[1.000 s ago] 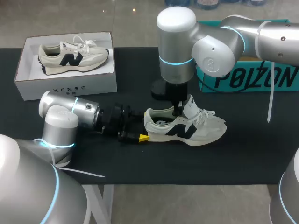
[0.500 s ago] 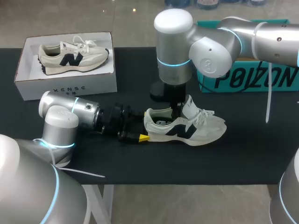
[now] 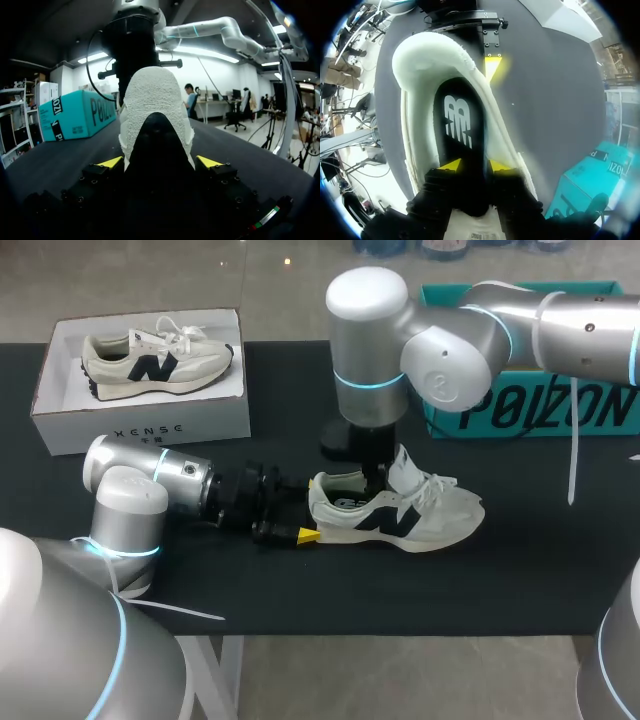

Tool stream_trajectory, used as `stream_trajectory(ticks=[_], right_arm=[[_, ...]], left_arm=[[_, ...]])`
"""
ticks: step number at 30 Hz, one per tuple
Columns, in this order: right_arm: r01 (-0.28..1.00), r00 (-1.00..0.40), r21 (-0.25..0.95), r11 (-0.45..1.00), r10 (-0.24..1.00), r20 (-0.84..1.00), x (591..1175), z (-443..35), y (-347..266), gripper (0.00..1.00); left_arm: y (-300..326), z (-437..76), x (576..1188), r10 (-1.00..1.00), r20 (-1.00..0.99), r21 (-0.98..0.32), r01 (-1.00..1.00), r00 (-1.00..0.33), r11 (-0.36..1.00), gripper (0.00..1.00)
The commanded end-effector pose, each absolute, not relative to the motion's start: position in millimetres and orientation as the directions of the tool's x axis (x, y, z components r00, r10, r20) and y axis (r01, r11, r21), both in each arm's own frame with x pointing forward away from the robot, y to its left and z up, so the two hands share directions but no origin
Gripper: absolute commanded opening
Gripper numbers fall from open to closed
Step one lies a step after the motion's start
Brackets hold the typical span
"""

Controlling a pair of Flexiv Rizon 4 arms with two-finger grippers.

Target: Take the shoe out of the shoebox, open the shoe tongue, remove and reinsert the insole, then place the shoe into the shoebox

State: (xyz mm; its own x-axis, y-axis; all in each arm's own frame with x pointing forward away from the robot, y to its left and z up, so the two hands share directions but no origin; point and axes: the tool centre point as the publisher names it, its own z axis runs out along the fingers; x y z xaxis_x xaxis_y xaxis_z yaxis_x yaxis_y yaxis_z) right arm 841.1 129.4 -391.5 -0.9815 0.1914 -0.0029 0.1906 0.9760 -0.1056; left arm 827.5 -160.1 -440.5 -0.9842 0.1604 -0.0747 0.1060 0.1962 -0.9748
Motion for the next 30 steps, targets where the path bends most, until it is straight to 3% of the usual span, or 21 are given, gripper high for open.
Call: stream_trajectory(ticks=[1, 11, 12, 13, 14, 30], right_arm=[[0.197, -0.98, -0.116, 0.974, 0.198, 0.004, 843, -412, 135, 0.32], [0.163, -0.983, -0.17, 0.972, 0.175, 0.057, 825, -441, 147, 0.3], [0.155, -0.984, -0.177, 0.972, 0.169, 0.064, 824, -441, 147, 0.23], [0.151, -0.983, -0.183, 0.971, 0.167, 0.074, 823, -441, 147, 0.02], [0.148, -0.983, -0.184, 0.972, 0.165, 0.081, 822, -441, 147, 0.0], [0.129, -0.978, -0.19, 0.973, 0.157, 0.137, 827, -412, 144, 0.0]], left_arm=[[-162, -447, 829, 0.159, -0.076, -0.975, 0.107, -0.984, 0.195, 0.0], [-162, -447, 829, 0.159, -0.076, -0.975, 0.107, -0.984, 0.195, 0.0], [-162, -447, 829, 0.159, -0.076, -0.975, 0.107, -0.984, 0.195, 0.0], [-162, -447, 829, 0.159, -0.076, -0.975, 0.107, -0.984, 0.195, 0.0], [-162, -447, 829, 0.159, -0.076, -0.975, 0.107, -0.984, 0.195, 0.0], [-162, -447, 829, 0.159, -0.076, -0.975, 0.107, -0.984, 0.195, 0.0]])
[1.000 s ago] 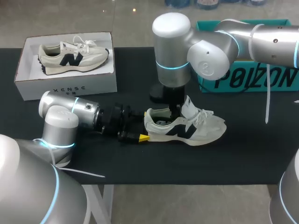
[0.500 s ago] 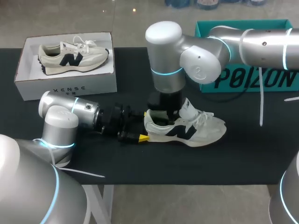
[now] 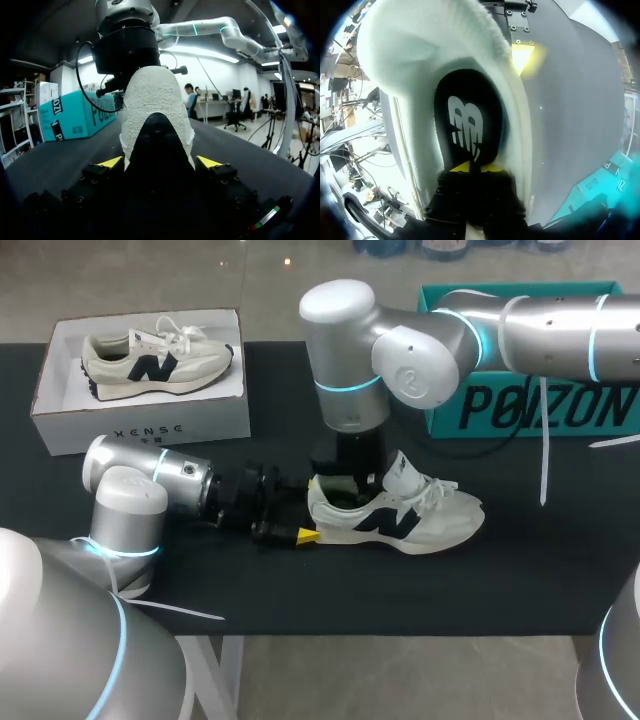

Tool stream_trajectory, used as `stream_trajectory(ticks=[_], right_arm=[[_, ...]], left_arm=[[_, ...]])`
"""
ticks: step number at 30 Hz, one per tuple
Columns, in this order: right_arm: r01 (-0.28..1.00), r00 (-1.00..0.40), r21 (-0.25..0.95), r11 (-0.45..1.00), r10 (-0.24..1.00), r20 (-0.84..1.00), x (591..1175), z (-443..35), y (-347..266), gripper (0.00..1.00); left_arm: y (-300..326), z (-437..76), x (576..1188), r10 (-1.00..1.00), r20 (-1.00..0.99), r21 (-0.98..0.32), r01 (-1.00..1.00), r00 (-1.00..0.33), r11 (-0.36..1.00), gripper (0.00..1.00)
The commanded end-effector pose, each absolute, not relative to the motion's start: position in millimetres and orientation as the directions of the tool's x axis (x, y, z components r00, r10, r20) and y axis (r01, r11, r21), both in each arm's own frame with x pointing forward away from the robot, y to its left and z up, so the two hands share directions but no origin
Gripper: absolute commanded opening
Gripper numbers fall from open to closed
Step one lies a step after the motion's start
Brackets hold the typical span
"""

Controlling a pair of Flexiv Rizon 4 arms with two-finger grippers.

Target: Take the shoe out of the shoebox, open the shoe tongue, remove and reinsert the insole, then place the shoe into the shoebox

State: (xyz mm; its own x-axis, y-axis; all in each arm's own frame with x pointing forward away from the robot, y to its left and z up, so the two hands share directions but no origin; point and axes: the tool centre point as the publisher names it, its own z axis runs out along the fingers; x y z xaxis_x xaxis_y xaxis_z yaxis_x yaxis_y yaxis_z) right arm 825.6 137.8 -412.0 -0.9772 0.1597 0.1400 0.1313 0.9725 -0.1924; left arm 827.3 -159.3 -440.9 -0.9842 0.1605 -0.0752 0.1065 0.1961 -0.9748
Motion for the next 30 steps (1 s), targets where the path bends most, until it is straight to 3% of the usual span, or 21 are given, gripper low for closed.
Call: stream_trajectory(ticks=[1, 30], right_arm=[[0.128, -0.978, -0.189, 0.974, 0.155, 0.138, 827, -410, 144, 0.0], [0.19, -0.979, -0.108, 0.976, 0.197, 0.056, 832, -348, 102, 0.0]], left_arm=[[-162, -447, 829, 0.159, -0.076, -0.975, 0.107, -0.984, 0.195, 0.0], [-162, -447, 829, 0.159, -0.076, -0.975, 0.107, -0.984, 0.195, 0.0]])
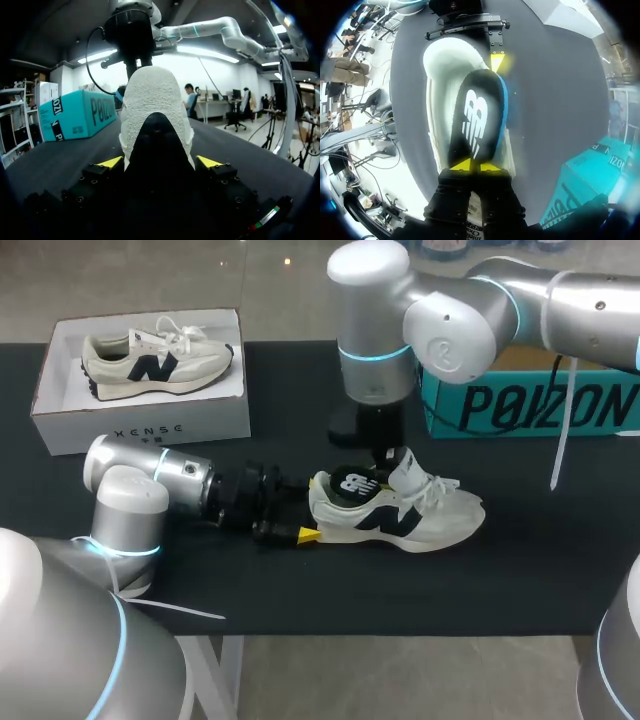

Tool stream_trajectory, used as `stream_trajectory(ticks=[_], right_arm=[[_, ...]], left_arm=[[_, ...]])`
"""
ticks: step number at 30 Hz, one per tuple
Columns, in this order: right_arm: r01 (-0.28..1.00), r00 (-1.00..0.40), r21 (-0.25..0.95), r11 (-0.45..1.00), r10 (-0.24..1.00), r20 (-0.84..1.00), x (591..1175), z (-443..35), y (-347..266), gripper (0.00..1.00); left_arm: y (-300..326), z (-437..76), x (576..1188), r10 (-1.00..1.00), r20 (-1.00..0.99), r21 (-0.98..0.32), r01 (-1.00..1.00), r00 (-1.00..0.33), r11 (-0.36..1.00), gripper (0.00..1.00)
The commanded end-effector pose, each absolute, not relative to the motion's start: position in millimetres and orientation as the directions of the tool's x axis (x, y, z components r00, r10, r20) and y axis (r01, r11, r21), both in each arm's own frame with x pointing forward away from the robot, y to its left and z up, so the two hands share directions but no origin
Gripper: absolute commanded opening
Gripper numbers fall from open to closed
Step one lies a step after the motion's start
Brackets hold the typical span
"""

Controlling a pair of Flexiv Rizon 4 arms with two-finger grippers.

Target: Take the shoe out of the shoebox, open the shoe tongue, remove and reinsert the insole, then place the shoe into the shoebox

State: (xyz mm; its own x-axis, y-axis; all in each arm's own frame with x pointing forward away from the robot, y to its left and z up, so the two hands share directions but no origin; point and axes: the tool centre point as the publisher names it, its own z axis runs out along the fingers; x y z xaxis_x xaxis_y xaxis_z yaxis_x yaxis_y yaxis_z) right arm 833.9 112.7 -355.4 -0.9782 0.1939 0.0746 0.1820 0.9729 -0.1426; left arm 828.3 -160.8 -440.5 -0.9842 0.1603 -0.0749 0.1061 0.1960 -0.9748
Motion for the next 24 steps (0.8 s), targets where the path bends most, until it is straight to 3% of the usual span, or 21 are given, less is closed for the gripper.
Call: stream_trajectory(ticks=[1, 24], right_arm=[[0.192, -0.979, -0.094, 0.977, 0.197, 0.051, 833, -346, 103, 0.0], [0.108, -0.993, 0.01, 0.994, 0.107, 0.044, 876, -355, 175, 0.0]], left_arm=[[-162, -447, 829, 0.159, -0.076, -0.975, 0.107, -0.984, 0.195, 0.0], [-162, -447, 829, 0.159, -0.076, -0.975, 0.107, -0.984, 0.195, 0.0]])
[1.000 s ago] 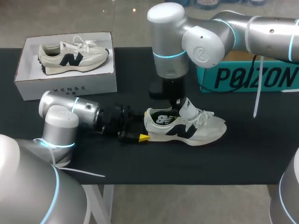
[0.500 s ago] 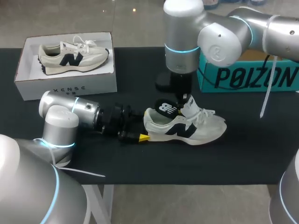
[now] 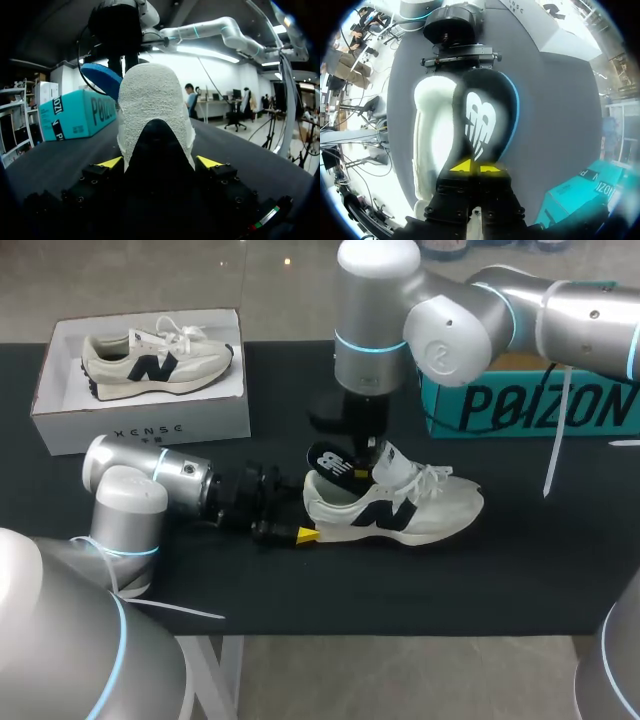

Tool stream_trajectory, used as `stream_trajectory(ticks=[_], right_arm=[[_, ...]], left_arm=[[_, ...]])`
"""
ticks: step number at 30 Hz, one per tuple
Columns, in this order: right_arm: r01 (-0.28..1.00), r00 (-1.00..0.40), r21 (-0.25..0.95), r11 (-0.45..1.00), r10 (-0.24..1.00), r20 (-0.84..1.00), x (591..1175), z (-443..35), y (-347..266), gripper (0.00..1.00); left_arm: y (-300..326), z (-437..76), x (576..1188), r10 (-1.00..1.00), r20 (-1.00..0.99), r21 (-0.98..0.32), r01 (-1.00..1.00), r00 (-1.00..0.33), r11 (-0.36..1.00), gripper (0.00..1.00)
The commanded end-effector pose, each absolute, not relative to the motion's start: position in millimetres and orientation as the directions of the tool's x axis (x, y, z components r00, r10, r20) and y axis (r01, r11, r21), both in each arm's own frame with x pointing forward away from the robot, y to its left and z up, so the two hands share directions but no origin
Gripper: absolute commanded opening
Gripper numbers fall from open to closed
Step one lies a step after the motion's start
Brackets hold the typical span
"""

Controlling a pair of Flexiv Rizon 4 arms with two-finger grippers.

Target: Take the shoe out of the shoebox, open the shoe tongue, remove and reinsert the insole, then place the shoe into the shoebox

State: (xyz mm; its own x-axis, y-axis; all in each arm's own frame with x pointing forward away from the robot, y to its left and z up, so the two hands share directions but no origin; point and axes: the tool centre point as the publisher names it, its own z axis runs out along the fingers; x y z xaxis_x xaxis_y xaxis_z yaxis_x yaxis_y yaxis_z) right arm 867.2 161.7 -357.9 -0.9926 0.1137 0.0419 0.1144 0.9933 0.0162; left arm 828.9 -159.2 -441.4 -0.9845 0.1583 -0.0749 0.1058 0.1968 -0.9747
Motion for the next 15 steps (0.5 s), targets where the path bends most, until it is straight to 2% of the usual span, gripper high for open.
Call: stream_trajectory(ticks=[1, 15], right_arm=[[0.106, -0.994, 0.013, 0.994, 0.105, 0.041, 877, -353, 177, 0.0], [0.105, -0.994, 0.118, 0.988, 0.106, -0.007, 886, -323, 190, 0.0]], left_arm=[[-162, -447, 829, 0.159, -0.076, -0.975, 0.107, -0.984, 0.195, 0.0], [-162, -447, 829, 0.159, -0.076, -0.975, 0.107, -0.984, 0.195, 0.0]])
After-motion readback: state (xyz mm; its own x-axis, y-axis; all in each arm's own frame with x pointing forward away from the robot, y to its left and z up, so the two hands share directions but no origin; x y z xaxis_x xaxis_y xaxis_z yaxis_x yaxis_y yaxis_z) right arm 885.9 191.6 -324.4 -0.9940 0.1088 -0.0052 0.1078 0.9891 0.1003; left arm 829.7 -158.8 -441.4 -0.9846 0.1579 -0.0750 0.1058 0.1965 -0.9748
